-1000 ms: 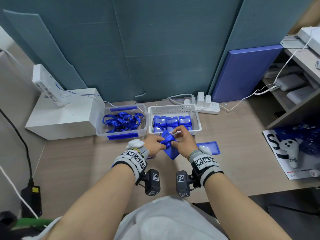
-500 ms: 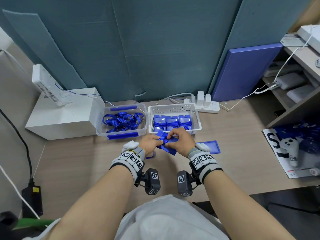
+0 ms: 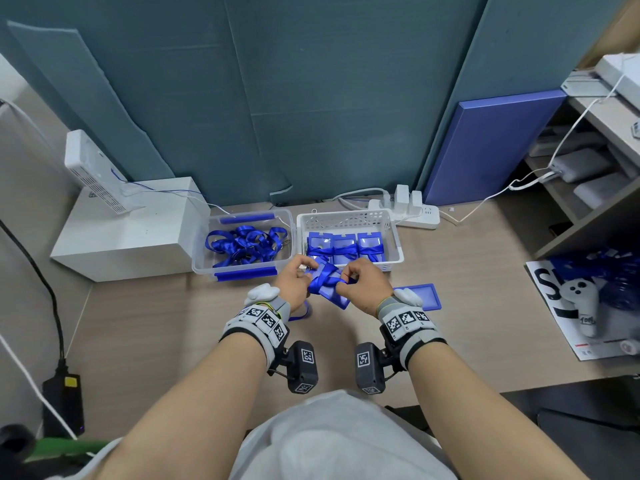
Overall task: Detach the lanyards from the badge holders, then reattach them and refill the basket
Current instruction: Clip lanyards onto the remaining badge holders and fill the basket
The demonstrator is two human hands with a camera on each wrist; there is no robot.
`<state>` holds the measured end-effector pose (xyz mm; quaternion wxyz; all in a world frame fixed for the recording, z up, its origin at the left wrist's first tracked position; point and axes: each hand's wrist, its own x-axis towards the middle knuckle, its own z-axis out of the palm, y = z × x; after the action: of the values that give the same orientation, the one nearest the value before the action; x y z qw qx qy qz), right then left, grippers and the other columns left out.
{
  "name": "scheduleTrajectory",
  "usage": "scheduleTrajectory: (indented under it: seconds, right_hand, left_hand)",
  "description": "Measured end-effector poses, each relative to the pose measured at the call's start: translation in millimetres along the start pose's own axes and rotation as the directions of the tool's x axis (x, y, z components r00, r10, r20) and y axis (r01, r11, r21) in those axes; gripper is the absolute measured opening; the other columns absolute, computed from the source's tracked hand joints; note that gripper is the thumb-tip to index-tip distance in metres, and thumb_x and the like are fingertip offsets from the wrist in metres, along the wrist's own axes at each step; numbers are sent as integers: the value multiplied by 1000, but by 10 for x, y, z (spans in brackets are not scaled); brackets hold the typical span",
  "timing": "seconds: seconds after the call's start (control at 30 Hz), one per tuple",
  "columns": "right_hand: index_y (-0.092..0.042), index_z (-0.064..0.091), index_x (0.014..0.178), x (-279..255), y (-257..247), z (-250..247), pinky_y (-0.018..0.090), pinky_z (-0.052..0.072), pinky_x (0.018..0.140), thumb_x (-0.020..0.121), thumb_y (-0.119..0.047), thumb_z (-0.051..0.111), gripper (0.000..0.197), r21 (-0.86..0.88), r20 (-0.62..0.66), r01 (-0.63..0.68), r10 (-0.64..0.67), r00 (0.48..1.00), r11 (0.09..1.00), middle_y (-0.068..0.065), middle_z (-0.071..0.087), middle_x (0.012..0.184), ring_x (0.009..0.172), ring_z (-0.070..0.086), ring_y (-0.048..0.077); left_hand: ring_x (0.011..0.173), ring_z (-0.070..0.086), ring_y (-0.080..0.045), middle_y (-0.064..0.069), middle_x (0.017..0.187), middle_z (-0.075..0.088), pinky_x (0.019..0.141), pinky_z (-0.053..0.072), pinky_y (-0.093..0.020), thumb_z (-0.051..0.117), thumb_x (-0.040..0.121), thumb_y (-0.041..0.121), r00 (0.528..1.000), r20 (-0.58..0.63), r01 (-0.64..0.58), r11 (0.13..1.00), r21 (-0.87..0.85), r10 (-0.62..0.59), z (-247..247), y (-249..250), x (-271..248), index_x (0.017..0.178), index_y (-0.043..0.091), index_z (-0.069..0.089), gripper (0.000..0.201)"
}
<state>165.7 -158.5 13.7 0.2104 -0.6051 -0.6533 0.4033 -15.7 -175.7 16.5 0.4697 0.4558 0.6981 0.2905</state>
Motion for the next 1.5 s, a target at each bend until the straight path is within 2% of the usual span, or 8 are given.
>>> scheduleTrajectory:
  seconds: [0.17, 0.3, 0.43, 0.6, 0.8, 0.93, 1.3, 1.5]
  right_hand:
    - [-19, 59, 70, 46, 34, 5, 26, 43, 76, 80, -17, 73, 18, 60, 17, -16, 15, 1000, 998, -5, 52, 96, 80, 58, 15]
    - [-19, 61, 71, 100, 50, -22, 28, 47, 87, 85, -32, 77, 25, 86, 43, -63, 60, 997, 994, 2, 52, 106, 91, 63, 18]
    - [-27, 54, 69, 178, 31, -52, 36, 54, 76, 87, -41, 71, 28, 60, 51, -144, 141, 989, 988, 12, 61, 95, 77, 64, 28]
    - [-18, 54, 73, 201, -44, -138, 48, 63, 69, 88, -32, 72, 27, 85, 20, -231, 231, 973, 969, 14, 71, 88, 64, 70, 36]
    - [-20, 54, 64, 308, 57, -198, 46, 64, 69, 79, -27, 80, 31, 82, -37, -318, 322, 946, 945, 2, 66, 67, 56, 70, 23]
    - [-20, 53, 64, 403, 98, -232, 43, 62, 74, 80, -31, 79, 32, 18, -78, -336, 336, 938, 942, 7, 74, 73, 67, 74, 24]
    - [-20, 53, 64, 791, 194, -393, 34, 54, 77, 86, -29, 77, 34, -41, -171, -398, 386, 906, 916, 6, 71, 84, 86, 66, 27]
    - [-18, 51, 69, 1039, 241, -439, 33, 56, 65, 79, -17, 79, 30, 101, -159, -388, 400, 903, 916, 6, 68, 80, 70, 66, 26]
  left_hand:
    - [72, 67, -28, -13, 77, 64, 74, 63, -47, 49, 97, 1, 999, -29, 26, 994, -107, -29, -26, 15, 4, 111, 38, 55, 39]
    - [85, 72, -31, -23, 102, 67, 66, 63, -34, 49, 100, 4, 996, -62, 50, 985, -166, -62, -27, 12, 57, 120, 24, 54, 29]
    - [90, 71, -31, -21, 110, 64, 61, 60, -25, 49, 101, 6, 994, -92, 43, 987, -157, -58, -2, 15, 100, 124, 16, 56, 25]
    - [77, 65, -24, -12, 98, 58, 58, 57, -20, 49, 100, 1, 994, -99, 33, 989, -141, -48, 36, 52, 168, 122, 11, 55, 25]
    - [89, 69, -31, -10, 96, 58, 63, 59, -24, 49, 100, 1, 995, -92, 13, 992, -128, -25, 109, 59, 237, 115, 14, 54, 21]
    - [80, 66, -25, -18, 100, 58, 62, 60, -23, 53, 99, 1, 997, -78, -2, 993, -115, -7, 152, 62, 349, 116, 13, 55, 21]
    - [67, 65, -15, -12, 90, 55, 60, 61, -24, 54, 98, -1, 999, -38, -10, 985, -171, 3, 326, 192, 759, 118, 7, 56, 22]
    - [64, 64, -23, -17, 95, 65, 62, 59, -33, 54, 96, 3, 991, -132, -25, 989, -145, 6, 380, 367, 1068, 106, 19, 53, 19]
